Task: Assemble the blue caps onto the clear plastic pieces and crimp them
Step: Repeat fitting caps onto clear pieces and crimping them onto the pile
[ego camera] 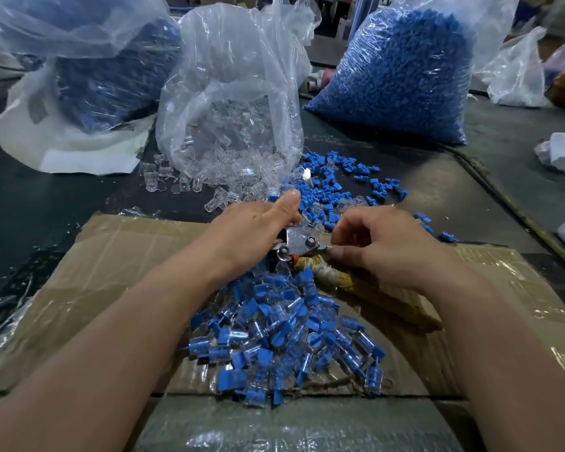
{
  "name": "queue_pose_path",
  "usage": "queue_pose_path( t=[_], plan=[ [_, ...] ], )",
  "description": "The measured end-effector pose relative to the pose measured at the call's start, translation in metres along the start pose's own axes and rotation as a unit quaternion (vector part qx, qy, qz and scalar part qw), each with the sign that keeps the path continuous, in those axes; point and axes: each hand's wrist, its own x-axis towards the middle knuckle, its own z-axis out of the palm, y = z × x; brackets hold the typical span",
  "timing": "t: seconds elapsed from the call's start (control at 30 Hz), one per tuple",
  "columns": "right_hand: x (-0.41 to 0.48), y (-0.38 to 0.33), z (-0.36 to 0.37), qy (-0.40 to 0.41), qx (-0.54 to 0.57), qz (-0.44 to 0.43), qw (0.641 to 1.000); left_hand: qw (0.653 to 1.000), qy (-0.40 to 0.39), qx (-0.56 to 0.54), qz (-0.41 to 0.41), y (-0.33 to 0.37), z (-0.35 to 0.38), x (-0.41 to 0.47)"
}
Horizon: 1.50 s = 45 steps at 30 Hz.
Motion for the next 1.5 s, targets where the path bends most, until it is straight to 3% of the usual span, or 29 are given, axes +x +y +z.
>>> queue_pose_path(
  t=[0.27, 0.6, 0.9, 0.97, 1.1, 1.23, 1.33, 1.5],
  plan=[
    [0.000, -0.001, 0.001, -0.005, -0.008, 0.008, 1.000, 1.000, -0.009, -0.025, 0.000, 0.000, -0.001, 0.000],
    [-0.002, -0.002, 0.005, 0.013, -0.034, -0.010, 0.999, 1.000, -0.016, 0.022, -0.012, -0.001, 0.001, 0.001],
    [-0.001, -0.001, 0.005, 0.017, -0.055, -0.023, 0.998, 0.999, -0.004, -0.027, -0.024, -0.006, 0.000, 0.007],
    [-0.001, 0.000, 0.004, 0.013, -0.046, -0.022, 0.999, 0.997, 0.031, -0.069, -0.025, -0.004, 0.000, 0.007],
    [0.000, 0.000, 0.001, -0.003, -0.009, -0.009, 1.000, 0.981, 0.186, -0.057, 0.026, 0.000, -0.006, 0.003],
    [0.004, 0.007, 0.002, 0.129, 0.049, -0.003, 0.990, 0.957, 0.274, -0.079, 0.057, 0.002, -0.015, 0.001],
    [0.009, 0.014, 0.002, 0.226, 0.068, 0.005, 0.972, 0.951, 0.267, -0.141, 0.064, 0.006, -0.018, -0.002],
    [0.022, 0.019, 0.011, 0.169, 0.007, 0.011, 0.985, 0.944, 0.191, -0.266, 0.043, 0.011, -0.020, -0.006]
  ],
)
